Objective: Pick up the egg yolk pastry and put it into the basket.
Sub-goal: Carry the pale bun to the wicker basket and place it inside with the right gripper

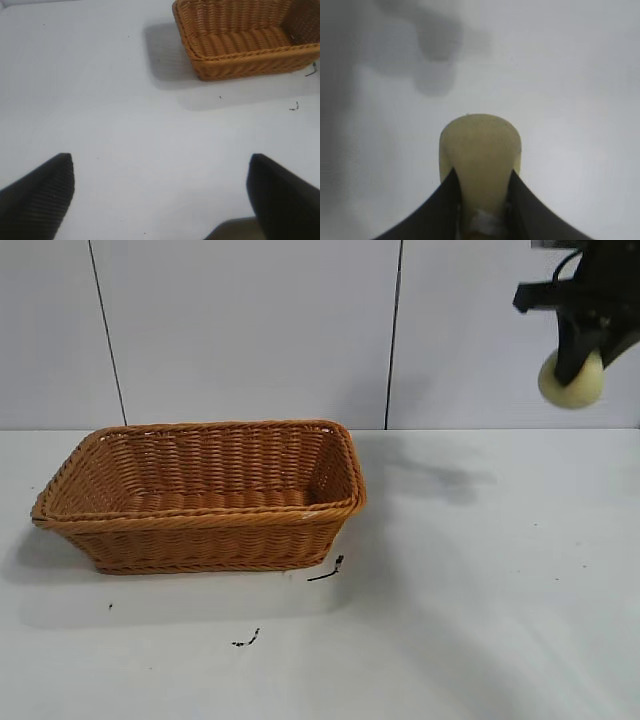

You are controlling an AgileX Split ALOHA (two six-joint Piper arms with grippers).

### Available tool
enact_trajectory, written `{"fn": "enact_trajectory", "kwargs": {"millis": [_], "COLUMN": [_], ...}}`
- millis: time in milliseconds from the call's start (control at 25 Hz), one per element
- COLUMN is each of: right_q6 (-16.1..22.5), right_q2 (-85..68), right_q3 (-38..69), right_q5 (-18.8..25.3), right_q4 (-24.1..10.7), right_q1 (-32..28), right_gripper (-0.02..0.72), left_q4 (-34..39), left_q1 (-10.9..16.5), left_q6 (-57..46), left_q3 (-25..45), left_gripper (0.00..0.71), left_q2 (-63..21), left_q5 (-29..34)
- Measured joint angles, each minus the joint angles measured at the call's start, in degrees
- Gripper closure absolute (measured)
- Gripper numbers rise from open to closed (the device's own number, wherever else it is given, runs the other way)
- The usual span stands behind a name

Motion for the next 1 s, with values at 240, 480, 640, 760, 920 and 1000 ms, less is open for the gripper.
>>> {"fn": "enact_trajectory", "kwargs": {"millis": [240,480,640,760,920,1000], "right_q6": [0.8,2.7,2.8,2.8,2.8,2.8], "right_q2": [0.9,6.3,10.9,14.2,19.5,22.6], "right_q3": [-8.0,-16.3,-20.5,-22.1,-22.2,-22.2], "right_q5": [1.1,1.1,1.1,-0.5,-4.8,-7.1], "right_q4": [-1.1,-1.6,-1.6,-1.5,-1.5,-1.5], "right_q1": [6.9,16.9,24.3,29.1,33.1,34.1], "right_gripper": [0.581,0.581,0.587,0.587,0.587,0.587], "left_q4": [0.0,0.0,0.0,0.0,0.0,0.0], "left_q1": [0.0,0.0,0.0,0.0,0.0,0.0], "left_q6": [0.0,0.0,0.0,0.0,0.0,0.0], "left_q3": [0.0,0.0,0.0,0.0,0.0,0.0], "left_gripper": [0.014,0.014,0.014,0.014,0.014,0.014], "left_q2": [0.0,0.0,0.0,0.0,0.0,0.0], "left_q5": [0.0,0.0,0.0,0.0,0.0,0.0]}}
